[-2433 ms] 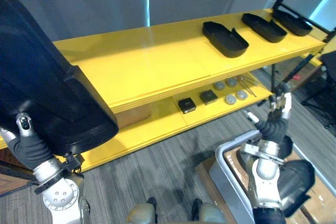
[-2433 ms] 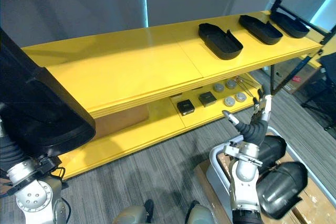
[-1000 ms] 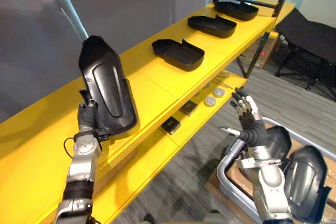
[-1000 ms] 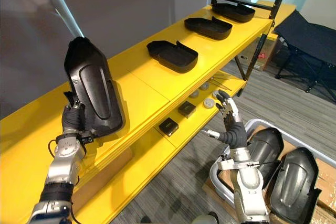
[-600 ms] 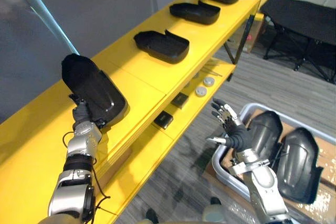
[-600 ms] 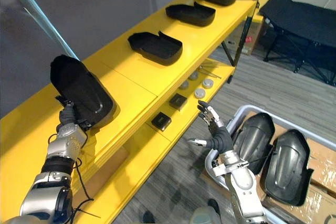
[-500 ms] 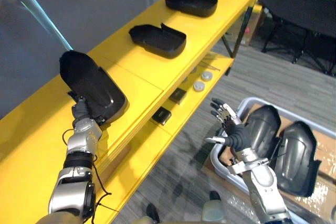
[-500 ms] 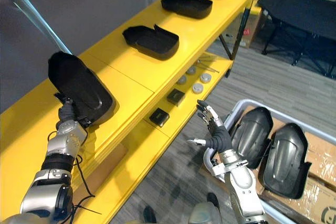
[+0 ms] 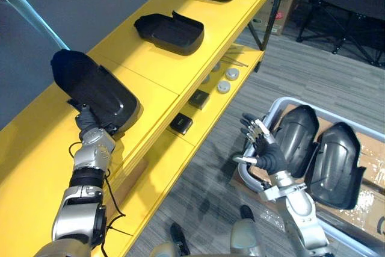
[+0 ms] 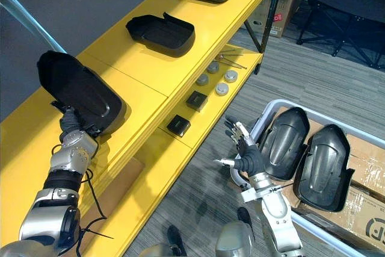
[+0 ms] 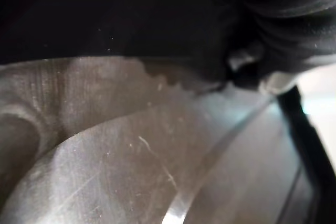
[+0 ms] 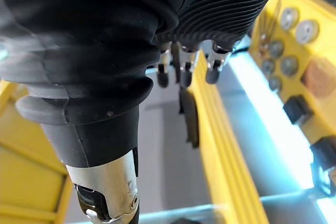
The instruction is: Walk over and take plastic housings, then place them on the shelf
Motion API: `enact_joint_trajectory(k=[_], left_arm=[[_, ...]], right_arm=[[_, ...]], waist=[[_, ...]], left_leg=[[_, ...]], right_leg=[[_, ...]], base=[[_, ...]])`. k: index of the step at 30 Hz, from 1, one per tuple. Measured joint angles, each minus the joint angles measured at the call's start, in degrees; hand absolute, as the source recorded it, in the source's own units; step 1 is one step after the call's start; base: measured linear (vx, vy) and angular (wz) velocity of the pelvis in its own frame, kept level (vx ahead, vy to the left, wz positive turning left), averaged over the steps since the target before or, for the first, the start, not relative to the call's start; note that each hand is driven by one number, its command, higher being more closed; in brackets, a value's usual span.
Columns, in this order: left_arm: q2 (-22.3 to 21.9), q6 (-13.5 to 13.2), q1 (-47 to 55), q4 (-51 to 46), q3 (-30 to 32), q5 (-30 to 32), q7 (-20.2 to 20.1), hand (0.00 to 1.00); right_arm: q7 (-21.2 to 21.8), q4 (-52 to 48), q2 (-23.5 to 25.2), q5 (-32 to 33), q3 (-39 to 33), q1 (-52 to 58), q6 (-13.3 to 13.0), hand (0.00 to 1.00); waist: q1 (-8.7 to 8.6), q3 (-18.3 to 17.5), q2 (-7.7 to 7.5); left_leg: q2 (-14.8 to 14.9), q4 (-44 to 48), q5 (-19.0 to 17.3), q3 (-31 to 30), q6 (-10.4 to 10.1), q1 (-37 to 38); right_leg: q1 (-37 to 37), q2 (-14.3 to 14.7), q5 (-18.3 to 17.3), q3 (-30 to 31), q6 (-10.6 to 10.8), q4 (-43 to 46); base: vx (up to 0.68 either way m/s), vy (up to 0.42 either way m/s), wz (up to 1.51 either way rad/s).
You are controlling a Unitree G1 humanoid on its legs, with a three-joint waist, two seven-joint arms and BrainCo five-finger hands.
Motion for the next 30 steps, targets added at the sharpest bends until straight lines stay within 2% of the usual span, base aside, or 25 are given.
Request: enact_joint_trajectory(k=[12,16,27,30], left_arm=[[0.6,0.6,-2.0,1.9,1.1,0.0,2.5,0.00],[1.9,1.9,-2.3,2.4,1.9,0.2,3.4,0.00],[2.1,3.6,-3.7,4.6,4.5,0.3,4.1,0.00],[2.2,4.4,-3.9,5.2,4.9,0.1,5.9,0.00]], right_arm=[[-1.1,-2.0,0.0,0.0,2.5,1.8,-0.1,0.00],[-1.2,-2.0,0.0,0.0,3.3,2.3,-0.1,0.00],[-0.7,-4.3,-0.1,2.0,3.9,4.1,-0.1,0.00],[-0.6,-4.3,-0.1,2.0,4.4,4.3,-0.1,0.00]], waist=[[-0.67,1.0,0.04],[-1.42,1.0,-0.07],[-1.62,1.0,-0.07],[-1.72,1.0,-0.07]], left_leg=[[0.0,-0.1,0.0,0.6,0.0,0.1],[0.0,-0.2,0.0,1.2,0.0,0.1],[0.0,-0.3,0.0,2.1,0.0,0.6],[0.0,-0.7,0.0,2.5,0.0,1.2]], right_leg=[[-0.4,0.1,0.1,0.7,0.2,0.0],[-0.8,0.1,0.2,1.2,0.3,0.0],[-0.9,0.1,0.3,1.9,0.4,0.0],[-0.7,0.2,0.3,2.5,0.4,0.0]], base=[[0.00,-0.001,-0.02],[0.00,-0.004,-0.06],[0.00,-0.002,-0.03],[0.00,-0.004,-0.07]])
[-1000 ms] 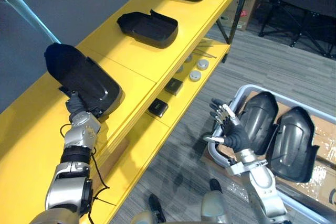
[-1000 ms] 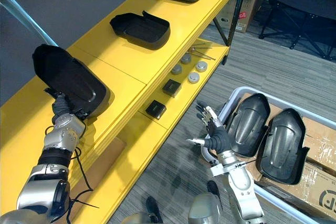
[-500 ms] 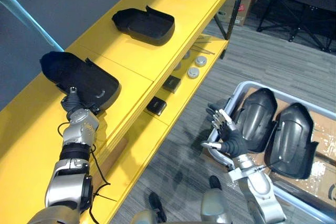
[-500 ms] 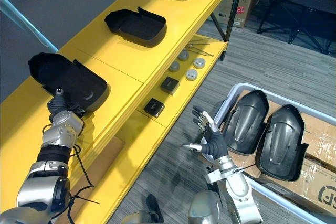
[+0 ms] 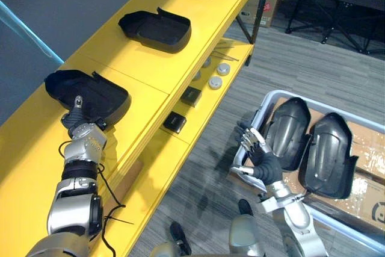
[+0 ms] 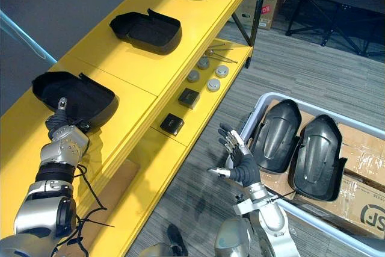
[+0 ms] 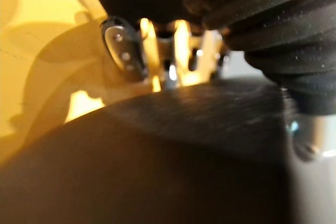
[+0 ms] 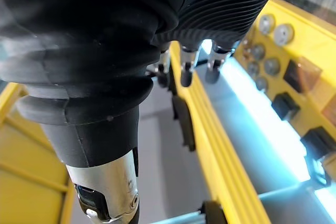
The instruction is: Walk over and take plastic housings, then place them on the shelf
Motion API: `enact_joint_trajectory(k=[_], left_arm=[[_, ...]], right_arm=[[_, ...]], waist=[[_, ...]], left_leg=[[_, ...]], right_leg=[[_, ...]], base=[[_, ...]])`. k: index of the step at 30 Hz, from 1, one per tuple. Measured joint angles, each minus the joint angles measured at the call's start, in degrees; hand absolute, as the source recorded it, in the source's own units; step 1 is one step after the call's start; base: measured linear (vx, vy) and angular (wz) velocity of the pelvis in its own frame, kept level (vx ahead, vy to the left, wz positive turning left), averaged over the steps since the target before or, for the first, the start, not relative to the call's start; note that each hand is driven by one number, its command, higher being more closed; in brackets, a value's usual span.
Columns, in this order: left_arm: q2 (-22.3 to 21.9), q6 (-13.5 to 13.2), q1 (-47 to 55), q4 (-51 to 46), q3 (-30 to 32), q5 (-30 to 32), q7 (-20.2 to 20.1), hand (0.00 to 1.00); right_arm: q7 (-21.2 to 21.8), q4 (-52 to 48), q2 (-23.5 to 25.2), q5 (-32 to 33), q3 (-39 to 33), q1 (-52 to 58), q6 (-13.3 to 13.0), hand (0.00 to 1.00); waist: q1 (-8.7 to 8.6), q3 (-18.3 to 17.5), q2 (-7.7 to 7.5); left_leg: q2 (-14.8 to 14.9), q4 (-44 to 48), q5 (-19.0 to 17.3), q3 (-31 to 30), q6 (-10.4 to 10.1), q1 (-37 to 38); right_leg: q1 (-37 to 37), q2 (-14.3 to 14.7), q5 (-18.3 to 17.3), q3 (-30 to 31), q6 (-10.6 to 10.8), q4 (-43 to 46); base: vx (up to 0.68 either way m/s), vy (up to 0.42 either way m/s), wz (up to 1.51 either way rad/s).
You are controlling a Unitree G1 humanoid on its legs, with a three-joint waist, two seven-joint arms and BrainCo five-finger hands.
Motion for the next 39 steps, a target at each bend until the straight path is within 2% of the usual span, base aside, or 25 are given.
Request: enact_joint_trajectory(k=[2,5,7,13,16,20,24,27,32,34,35,36,38,39], left_arm=[[0.2,0.7,-0.8,1.5,0.1,0.1,2.1,0.00],[1.7,3.3,-1.2,2.2,0.9,0.7,2.7,0.00],[2.0,4.5,-1.9,3.2,1.3,1.7,3.0,0.00],[3.2,10.6,-3.1,5.9,2.3,7.1,4.3,0.00],[4.7,15.8,-4.2,7.4,2.4,10.0,5.1,0.00],[6.1,20.3,-5.5,8.4,2.4,12.6,5.0,0.00],[7.3,22.5,-5.8,9.4,2.4,14.1,4.4,0.00],[8.8,22.2,-5.8,11.3,2.3,14.1,2.1,0.00],[9.1,16.9,-5.8,12.0,2.3,14.1,-1.4,0.00],[9.3,13.0,-4.1,10.0,2.3,14.1,-3.7,0.00],[9.3,11.9,-3.3,8.9,2.3,13.8,-4.2,0.00],[9.3,7.7,0.4,3.8,2.2,12.8,-5.9,0.00],[9.3,3.8,3.2,-0.6,2.0,10.5,-7.1,0.00],[9.0,0.4,5.6,-6.6,1.8,8.4,-7.9,0.00]], right_arm=[[0.0,0.0,0.0,0.0,0.5,0.1,0.0,0.00],[0.0,0.0,-0.1,0.0,1.3,0.1,0.0,0.00],[0.0,0.0,-0.1,0.0,1.3,0.6,0.0,0.00],[0.0,0.0,-0.1,0.1,1.7,1.4,0.0,0.00],[0.0,0.0,-0.2,0.4,1.7,1.4,0.0,0.00],[-0.3,0.0,-0.2,0.4,1.7,1.7,0.0,0.00],[-0.4,0.0,-0.4,0.5,1.8,2.2,0.0,0.00],[-0.5,0.0,-0.4,0.5,2.4,2.3,0.0,0.00],[-1.7,0.4,-0.4,2.2,2.5,2.5,-0.4,0.00],[-3.5,0.8,-0.4,-0.5,2.5,2.3,-1.7,0.00],[-4.6,1.1,-0.4,-2.4,2.5,2.2,-2.0,0.00],[-7.6,2.6,-0.4,-4.8,2.5,2.0,-2.6,0.00],[-9.6,4.1,-0.4,-4.8,2.2,1.4,-3.2,0.00],[-11.4,5.3,-0.2,-4.8,1.2,0.8,-3.8,0.00]], waist=[[-0.44,0.0,0.00],[-1.48,0.0,0.04],[-1.53,0.0,0.05],[-2.04,-0.3,0.20],[-2.52,-0.6,0.37],[-2.59,-0.6,0.39],[-2.41,-1.9,0.71],[-2.43,-4.1,0.74],[-1.23,-5.5,1.22],[-0.33,-5.7,1.46],[-0.27,-5.7,1.45],[0.82,-6.8,1.29],[1.42,-7.8,1.13],[2.16,-8.2,0.79]], left_leg=[[0.0,-0.1,0.0,0.0,0.0,0.0],[0.0,-0.2,0.0,0.1,0.0,0.1],[0.1,-0.2,0.0,0.2,0.0,0.1],[0.4,-0.6,0.0,0.4,0.0,1.1],[0.8,-0.7,0.0,0.7,0.0,1.0],[1.1,-0.7,0.0,0.9,0.0,1.1],[1.3,-0.6,0.0,0.7,0.0,0.9],[1.5,-0.6,-0.1,0.6,-0.2,1.0],[1.7,-0.2,-0.2,-0.6,-0.3,1.0],[1.8,-0.1,-0.1,-1.3,-0.3,0.9],[1.8,-0.1,-0.1,-1.8,-0.3,0.9],[1.9,0.0,-0.1,-2.3,-0.4,0.5],[1.9,0.0,0.0,-3.0,-0.5,0.0],[1.8,0.1,0.0,-3.8,-0.5,-0.1]], right_leg=[[0.0,0.0,0.0,0.0,0.0,0.0],[0.0,0.1,0.1,0.1,0.1,-0.1],[0.0,0.1,0.1,0.1,0.1,-0.2],[0.9,0.6,0.1,0.2,0.1,-0.8],[1.0,0.9,0.6,0.3,0.0,-1.5],[1.1,1.3,1.0,0.4,-0.1,-1.9],[1.9,1.4,1.8,0.1,0.0,-3.6],[2.6,1.5,2.1,-0.1,-0.2,-4.5],[3.8,1.6,2.2,-1.5,-0.2,-5.3],[4.3,1.6,2.3,-2.1,-0.3,-5.4],[4.8,1.6,2.3,-2.6,-0.3,-5.5],[4.9,1.6,2.2,-3.2,-0.3,-5.8],[5.0,1.6,2.2,-4.0,-0.3,-6.1],[5.7,1.5,2.3,-4.9,-0.3,-6.4]], base=[[0.00,-0.002,-0.02],[0.00,0.000,0.00],[0.00,0.000,0.00],[0.01,-0.007,-0.02],[0.01,-0.014,-0.05],[0.00,-0.015,-0.03],[0.00,-0.002,0.02],[0.00,-0.003,0.02],[-0.02,-0.007,0.10],[-0.03,-0.010,0.12],[-0.01,-0.015,0.22],[0.00,-0.014,0.21],[0.01,-0.014,0.24],[0.03,-0.009,0.31]])
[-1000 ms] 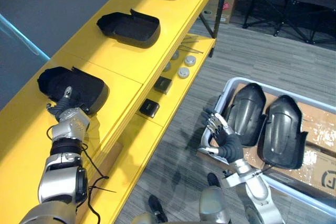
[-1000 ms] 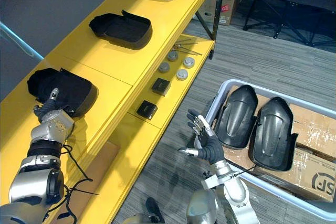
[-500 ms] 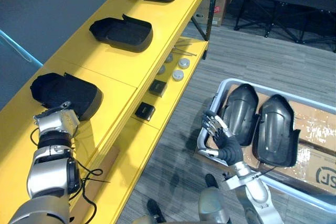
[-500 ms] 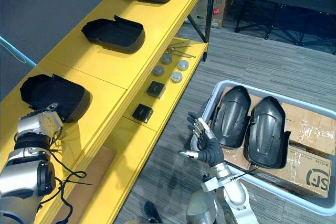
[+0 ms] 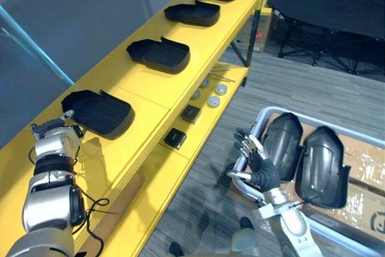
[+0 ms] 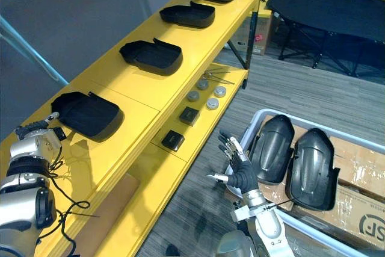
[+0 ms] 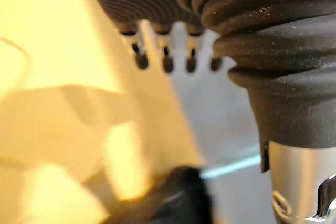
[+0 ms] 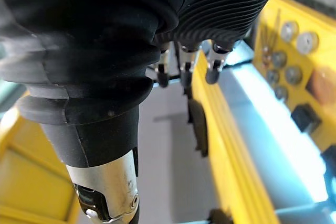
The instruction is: Walk over and take plastic housings, then place them on the shelf
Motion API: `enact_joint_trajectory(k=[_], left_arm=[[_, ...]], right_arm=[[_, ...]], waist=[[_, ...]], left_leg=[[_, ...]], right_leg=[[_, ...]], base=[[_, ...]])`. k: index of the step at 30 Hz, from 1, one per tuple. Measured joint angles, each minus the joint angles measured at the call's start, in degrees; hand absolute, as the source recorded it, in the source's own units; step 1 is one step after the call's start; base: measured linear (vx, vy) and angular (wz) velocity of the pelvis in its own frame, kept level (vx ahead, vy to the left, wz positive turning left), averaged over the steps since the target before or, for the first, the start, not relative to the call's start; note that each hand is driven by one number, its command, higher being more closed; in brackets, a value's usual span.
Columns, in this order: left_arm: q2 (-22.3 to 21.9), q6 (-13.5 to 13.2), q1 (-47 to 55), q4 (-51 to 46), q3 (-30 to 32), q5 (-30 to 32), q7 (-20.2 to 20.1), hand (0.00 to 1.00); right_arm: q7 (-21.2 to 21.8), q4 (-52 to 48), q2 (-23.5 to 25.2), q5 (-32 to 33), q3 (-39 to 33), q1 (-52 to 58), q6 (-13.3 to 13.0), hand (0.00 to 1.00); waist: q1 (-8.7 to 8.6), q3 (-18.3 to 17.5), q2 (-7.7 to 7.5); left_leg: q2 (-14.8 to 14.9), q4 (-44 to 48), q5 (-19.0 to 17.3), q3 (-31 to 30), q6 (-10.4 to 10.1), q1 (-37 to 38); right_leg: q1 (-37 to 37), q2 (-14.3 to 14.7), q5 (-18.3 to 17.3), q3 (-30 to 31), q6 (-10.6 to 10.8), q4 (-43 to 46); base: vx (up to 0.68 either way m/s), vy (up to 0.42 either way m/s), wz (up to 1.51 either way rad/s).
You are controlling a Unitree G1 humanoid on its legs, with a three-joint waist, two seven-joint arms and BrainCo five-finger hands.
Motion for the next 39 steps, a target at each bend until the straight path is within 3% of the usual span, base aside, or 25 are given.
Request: enact_joint_trajectory(k=[1,2,3,4,5,6,8,9,11,13,15,17,19,22,27,29,30,31,33,36,39], left_arm=[[-0.6,-3.3,2.3,-6.0,0.1,-1.1,-0.1,0.00],[-1.9,-8.6,6.3,-16.1,0.6,-2.2,0.2,0.00],[-3.1,-11.3,8.7,-21.4,1.1,-2.2,0.4,0.00],[-7.9,-16.8,15.2,-35.1,2.3,-2.0,0.6,0.00],[-10.7,-18.6,18.5,-40.5,2.5,-1.8,0.7,0.00],[-15.9,-22.0,23.8,-48.5,2.5,-1.4,0.9,0.00],[-29.8,-29.0,39.9,-62.0,-0.4,3.8,1.2,0.00],[-32.0,-30.3,43.4,-63.5,-1.4,4.9,1.2,0.00],[-36.9,-33.6,53.7,-66.9,-3.3,6.0,0.7,0.00],[-38.2,-36.0,58.1,-67.8,-3.5,6.3,-0.2,0.00],[-38.7,-38.6,60.0,-67.8,-3.5,4.9,-2.4,0.00],[-38.6,-43.2,60.4,-67.8,-3.8,4.6,-6.8,0.00],[-38.5,-45.7,59.9,-67.8,-5.1,4.4,-10.6,0.00],[-37.6,-48.4,57.0,-67.8,-9.1,2.3,-16.6,0.00],[-33.0,-49.2,49.2,-64.6,-13.7,2.8,-18.7,0.00],[-32.3,-49.2,45.9,-61.6,-14.2,3.5,-16.8,0.00],[-31.9,-49.2,45.3,-60.5,-14.5,3.8,-15.0,0.00],[-31.7,-49.2,45.3,-59.8,-14.6,5.3,-12.3,0.00],[-31.8,-49.2,45.9,-59.9,-14.6,6.1,-10.6,0.00],[-31.8,-49.2,45.6,-60.2,-14.1,8.2,-10.6,0.00],[-33.1,-49.2,45.3,-61.7,-13.7,2.9,-15.0,0.00]], right_arm=[[-1.4,0.4,0.1,-0.2,-1.0,-0.4,-0.2,0.00],[-2.8,0.4,0.4,-0.5,-2.4,-0.8,-0.9,0.00],[-3.4,0.4,0.5,-0.5,-3.2,-1.1,-1.4,0.00],[-5.2,0.5,1.2,-1.8,-5.3,-1.9,-2.6,0.00],[-5.7,0.4,1.7,-2.2,-6.2,-2.1,-2.9,0.00],[-6.5,0.4,2.4,-2.8,-7.2,-2.3,-3.1,0.00],[-7.9,-0.1,5.0,-4.3,-9.8,-1.4,-3.2,0.00],[-8.0,-0.2,5.8,-4.2,-10.4,-1.0,-3.3,0.00],[-7.7,-0.6,7.9,-2.5,-12.7,0.7,-3.3,0.00],[-7.5,-1.8,8.7,0.3,-14.0,2.1,-3.4,0.00],[-7.2,-2.5,9.5,1.6,-15.3,2.9,-4.1,0.00],[-7.2,-2.6,9.7,2.5,-15.6,3.3,-4.3,0.00],[-8.4,-2.6,9.7,2.4,-15.7,3.6,-4.7,0.00],[-11.1,-2.6,9.7,2.0,-15.6,3.9,-4.6,0.00],[-15.6,-4.1,9.3,-2.6,-15.8,3.7,-3.9,0.00],[-15.4,-5.1,8.4,-2.6,-15.9,2.8,-3.9,0.00],[-14.9,-5.1,7.6,-2.3,-15.7,2.0,-3.9,0.00],[-12.4,-5.1,6.0,-0.9,-15.7,0.5,-3.9,0.00],[-8.9,-5.1,3.6,2.5,-15.7,0.3,-3.9,0.00],[-6.1,-5.0,3.2,3.7,-16.5,2.2,-2.9,0.00],[-5.1,-3.7,5.0,4.7,-16.5,4.3,-1.4,0.00]], waist=[[0.71,-0.3,-0.34],[1.45,-0.8,-0.64],[1.95,-1.3,-0.66],[2.64,-2.2,-0.56],[3.07,-2.6,-0.48],[3.83,-3.1,-0.30],[4.91,-4.1,-0.38],[5.35,-4.2,-0.59],[8.37,-4.1,-1.35],[9.40,-4.0,-1.85],[9.52,-3.9,-2.08],[9.49,-3.9,-2.89],[9.46,-4.0,-3.66],[9.44,-3.9,-4.42],[8.75,-3.7,-4.81],[8.11,-2.8,-5.36],[8.35,-2.5,-5.49],[9.36,-1.4,-4.84],[9.34,-0.8,-3.11],[8.56,-0.7,-2.45],[8.43,0.6,-2.05]], left_leg=[[0.0,-0.1,0.0,-0.5,0.0,0.2],[-0.2,-0.4,0.2,-1.7,0.0,0.2],[-0.2,-0.8,0.4,-1.8,0.0,0.2],[-0.4,-1.2,0.6,-3.0,0.0,0.2],[-0.5,-1.3,0.6,-3.3,0.0,0.5],[-0.5,-1.9,0.6,-3.4,0.0,1.4],[-0.6,-2.8,0.8,-4.8,0.0,2.4],[-0.7,-2.9,0.9,-5.0,-0.1,2.4],[-0.4,-3.8,1.4,-5.9,-0.1,2.0],[-0.3,-5.8,2.8,-6.6,-0.3,2.3],[-0.4,-5.9,3.1,-7.3,-0.4,2.0],[-0.3,-6.1,3.2,-7.4,-0.5,1.9],[-0.3,-6.2,3.3,-7.4,-0.6,1.9],[-0.1,-6.2,3.6,-6.6,-0.6,1.8],[1.7,-5.6,2.9,-0.4,-1.2,2.1],[2.1,-0.1,-2.1,-0.6,-1.4,0.5],[1.5,4.7,-6.9,-3.9,-1.3,-0.7],[-0.1,12.7,-13.7,-10.7,0.6,-1.9],[-0.3,19.9,-19.9,-15.8,2.1,-2.4],[-0.7,22.8,-22.2,-14.1,3.1,-3.6],[-2.2,23.5,-22.2,-14.5,3.3,-3.1]], right_leg=[[0.7,0.0,0.0,-0.8,0.0,-0.2],[1.4,-0.1,0.0,-1.8,0.0,-0.5],[1.4,-0.1,0.0,-2.1,0.0,-0.6],[2.4,-0.3,0.0,-3.7,0.0,-0.8],[2.9,-0.4,0.0,-4.4,0.0,-0.9],[3.6,-0.3,0.0,-4.6,0.0,-1.0],[5.7,-0.4,-0.1,-6.6,-0.1,-2.1],[6.1,-0.3,-0.2,-7.1,-0.2,-2.4],[6.2,0.1,-0.7,-8.2,-0.6,-3.0],[6.2,0.2,-1.4,-9.5,-1.0,-2.9],[6.2,0.2,-1.7,-10.2,-0.8,-2.9],[6.2,0.2,-1.7,-10.4,-0.8,-2.9],[6.1,0.3,-1.6,-10.4,-0.8,-2.9],[5.3,0.4,-1.3,-9.7,-1.0,-2.7],[0.6,2.5,1.0,-2.1,-1.7,-2.3],[-1.5,3.4,1.9,2.4,-2.2,-2.1],[-2.5,4.2,2.5,5.5,-2.5,-2.1],[-3.2,6.2,2.6,10.9,-3.2,-2.0],[-4.0,9.1,2.9,16.3,-3.1,-1.8],[-5.7,9.2,3.8,19.2,-1.9,-1.5],[-7.3,8.9,4.0,19.1,-1.5,1.2]], base=[[0.04,-0.012,0.42],[0.03,-0.009,0.31],[0.06,-0.013,0.43],[0.05,-0.006,0.33],[0.06,-0.005,0.31],[0.04,0.004,0.13],[0.04,-0.007,0.27],[-0.02,-0.032,0.35],[-0.07,-0.040,0.25],[-0.08,-0.034,0.27],[-0.07,-0.005,0.18],[-0.04,0.004,0.02],[0.00,0.000,0.00],[0.01,0.003,-0.08],[0.02,0.000,-0.71],[0.00,0.004,-1.18],[-0.02,0.038,-1.87],[-0.03,0.059,-2.08],[-0.06,0.139,-1.85],[-0.01,0.169,-0.72],[0.03,0.093,-0.33]])
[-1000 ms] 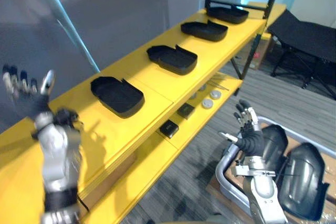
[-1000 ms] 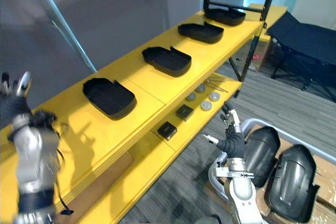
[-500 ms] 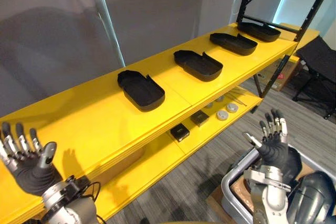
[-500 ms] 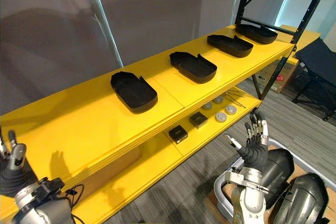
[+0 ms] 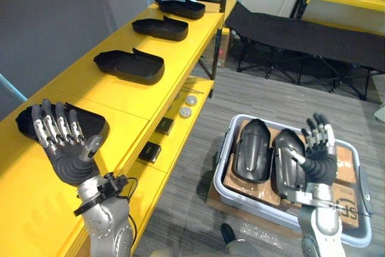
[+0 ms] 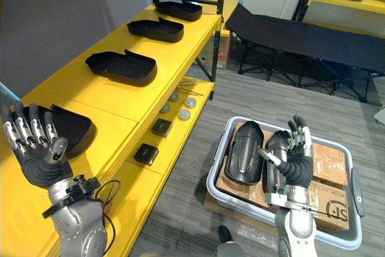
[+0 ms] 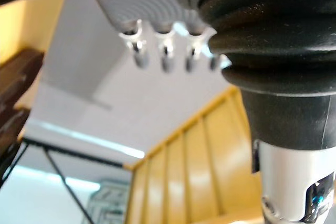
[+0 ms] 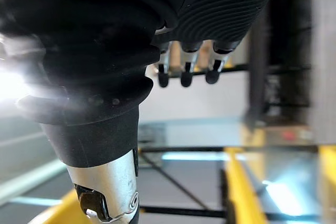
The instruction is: Walk over and take plastic housings, then place them on the shelf
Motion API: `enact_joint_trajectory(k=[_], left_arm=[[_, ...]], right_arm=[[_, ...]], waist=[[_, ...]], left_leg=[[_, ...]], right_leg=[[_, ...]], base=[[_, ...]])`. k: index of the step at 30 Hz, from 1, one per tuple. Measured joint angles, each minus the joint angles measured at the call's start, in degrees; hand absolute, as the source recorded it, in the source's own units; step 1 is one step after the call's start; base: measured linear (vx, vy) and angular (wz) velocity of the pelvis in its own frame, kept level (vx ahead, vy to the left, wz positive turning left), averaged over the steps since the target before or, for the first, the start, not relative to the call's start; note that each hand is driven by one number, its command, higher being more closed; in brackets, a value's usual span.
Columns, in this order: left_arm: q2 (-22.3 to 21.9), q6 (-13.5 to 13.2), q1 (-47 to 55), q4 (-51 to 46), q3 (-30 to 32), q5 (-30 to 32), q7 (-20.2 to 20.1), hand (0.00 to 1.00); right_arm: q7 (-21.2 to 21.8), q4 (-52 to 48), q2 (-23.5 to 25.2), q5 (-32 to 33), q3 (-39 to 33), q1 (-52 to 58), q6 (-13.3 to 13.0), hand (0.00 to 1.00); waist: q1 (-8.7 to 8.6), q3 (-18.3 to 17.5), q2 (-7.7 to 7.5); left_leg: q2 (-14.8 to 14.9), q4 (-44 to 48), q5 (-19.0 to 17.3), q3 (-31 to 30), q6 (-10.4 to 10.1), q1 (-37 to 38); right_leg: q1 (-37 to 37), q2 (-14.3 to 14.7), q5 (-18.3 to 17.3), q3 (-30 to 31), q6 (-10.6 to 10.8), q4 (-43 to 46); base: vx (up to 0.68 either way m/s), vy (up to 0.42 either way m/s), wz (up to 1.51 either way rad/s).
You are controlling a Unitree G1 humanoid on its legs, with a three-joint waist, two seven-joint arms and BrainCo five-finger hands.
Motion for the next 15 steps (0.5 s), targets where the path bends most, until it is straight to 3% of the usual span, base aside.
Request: enact_joint_trajectory(k=[3,6,8,9,10,11,12,15], left_arm=[[-0.9,-0.1,-0.1,-1.1,0.0,0.6,-0.6,0.00],[-0.7,0.2,-1.1,-1.2,0.8,2.9,2.2,0.00],[-0.7,0.7,-1.7,-1.8,1.9,4.2,2.9,0.00],[-0.7,1.2,-2.0,-2.8,3.9,4.0,2.7,0.00],[-0.7,1.3,-1.6,-3.2,5.4,3.8,2.3,0.00],[-0.8,1.3,-1.3,-3.3,5.9,3.7,2.0,0.00],[-0.9,1.3,-0.2,-4.1,6.8,2.3,1.5,0.00],[-0.7,1.3,0.6,-4.4,7.0,-2.2,-1.7,0.00]], right_arm=[[1.4,2.0,2.7,0.1,-0.5,0.8,-0.2,0.00],[5.8,3.2,4.0,2.2,-0.3,0.0,-2.2,0.00],[6.0,3.9,4.4,2.2,0.4,-2.5,-3.1,0.00],[4.7,4.0,4.6,1.6,2.1,-4.8,-3.2,0.00],[3.0,3.9,4.6,-0.4,4.3,-6.2,-3.0,0.00],[2.2,3.9,4.7,-1.5,5.2,-6.5,-2.8,0.00],[0.8,4.0,5.0,-2.3,6.9,-6.9,-2.5,0.00],[-2.2,4.0,7.5,-2.8,7.4,-6.6,-0.9,0.00]], waist=[[-0.39,2.4,0.45],[0.38,3.4,-0.83],[0.99,3.0,0.52],[1.69,3.7,0.56],[2.47,3.9,1.05],[2.81,4.1,1.22],[4.30,4.1,1.49],[4.66,3.7,0.46]], left_leg=[[-0.8,-0.4,0.0,0.6,0.0,4.2],[-1.9,-0.1,-0.2,2.1,0.8,6.9],[-0.4,-0.3,-0.4,3.0,3.3,5.0],[0.5,-0.2,0.4,4.2,3.6,3.8],[2.0,-0.1,1.3,4.7,3.1,3.1],[3.0,-0.2,1.5,5.0,2.9,3.1],[4.7,-0.1,1.9,5.7,2.1,2.9],[8.2,-0.3,3.3,6.0,-0.7,0.8]], right_leg=[[0.1,0.8,0.0,0.0,0.0,5.2],[0.2,-0.5,1.2,-5.4,0.1,7.2],[0.1,-0.2,8.4,-5.6,2.3,1.0],[-2.4,-1.1,3.8,-9.7,-3.4,8.1],[-3.8,-2.6,-1.5,-12.1,-5.4,17.1],[-3.7,-3.7,-2.9,-13.2,-6.0,20.0],[-3.4,-6.4,-4.0,-14.6,-6.6,24.0],[-2.5,-13.3,-4.1,-15.5,-6.8,27.1]], base=[[0.00,0.072,-0.48],[-0.15,0.023,-0.65],[-0.24,0.038,-0.46],[-0.23,0.056,-0.39],[-0.19,0.048,-0.40],[-0.18,-0.010,-0.42],[-0.13,-0.059,-0.39],[-0.13,-0.240,-0.35]])
